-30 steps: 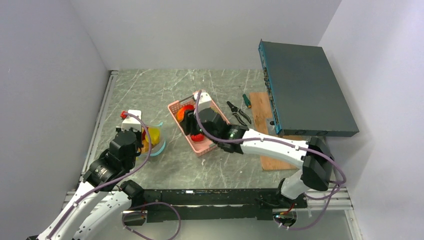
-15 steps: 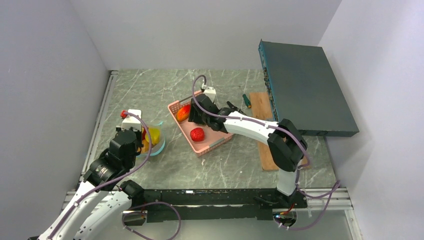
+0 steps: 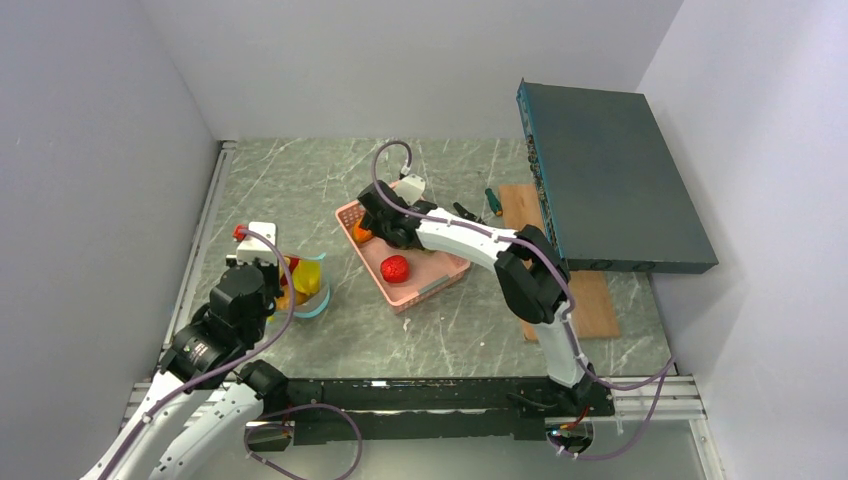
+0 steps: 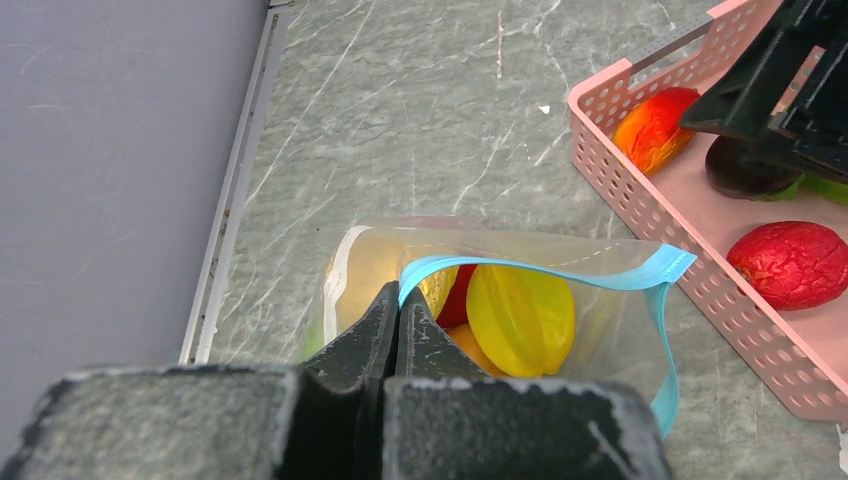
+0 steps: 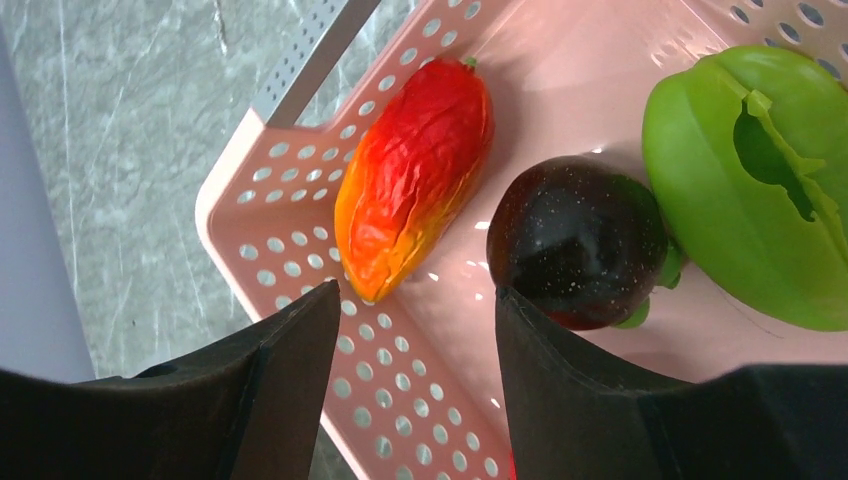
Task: Place the food in the zip-top bag and seal the zipper
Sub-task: Pick up the fake fruit from the bin.
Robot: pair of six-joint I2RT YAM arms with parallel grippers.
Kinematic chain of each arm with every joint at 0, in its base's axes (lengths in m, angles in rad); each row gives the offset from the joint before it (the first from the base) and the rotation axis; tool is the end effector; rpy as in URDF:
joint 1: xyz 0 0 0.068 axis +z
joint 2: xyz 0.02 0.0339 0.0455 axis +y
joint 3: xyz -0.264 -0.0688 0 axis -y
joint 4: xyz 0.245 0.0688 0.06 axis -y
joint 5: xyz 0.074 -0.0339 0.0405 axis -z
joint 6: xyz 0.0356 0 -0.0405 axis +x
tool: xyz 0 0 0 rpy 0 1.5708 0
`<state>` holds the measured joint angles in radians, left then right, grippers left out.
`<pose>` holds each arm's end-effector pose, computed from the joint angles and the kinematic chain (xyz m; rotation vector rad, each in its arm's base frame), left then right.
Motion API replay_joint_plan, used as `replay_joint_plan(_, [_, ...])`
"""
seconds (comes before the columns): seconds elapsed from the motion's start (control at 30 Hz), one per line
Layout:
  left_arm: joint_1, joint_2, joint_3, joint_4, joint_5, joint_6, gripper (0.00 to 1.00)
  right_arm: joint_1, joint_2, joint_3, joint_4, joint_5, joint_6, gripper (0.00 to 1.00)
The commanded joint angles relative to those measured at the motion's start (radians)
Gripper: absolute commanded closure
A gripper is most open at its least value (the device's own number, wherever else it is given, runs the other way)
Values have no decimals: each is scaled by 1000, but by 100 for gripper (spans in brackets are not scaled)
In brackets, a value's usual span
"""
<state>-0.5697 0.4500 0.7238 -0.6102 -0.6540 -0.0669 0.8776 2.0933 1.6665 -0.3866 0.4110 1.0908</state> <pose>0.0946 -0.0349 0.3186 0.0279 1.8394 0.1789 0.3131 0.3546 0.2180 0.4432 2.3128 0.5069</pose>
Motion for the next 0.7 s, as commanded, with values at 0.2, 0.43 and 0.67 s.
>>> replay_joint_plan(0.2, [17, -40, 19, 47, 37, 2, 100, -3, 113, 171, -104, 71, 172, 39])
replay_joint_plan(0.43, [30, -42, 18, 55, 63, 4, 100, -5, 185, 234, -116, 93, 213, 38])
replay_joint_plan(0.67, [40, -43, 17, 56, 63, 3, 100, -21, 240, 259, -109, 91, 248, 37])
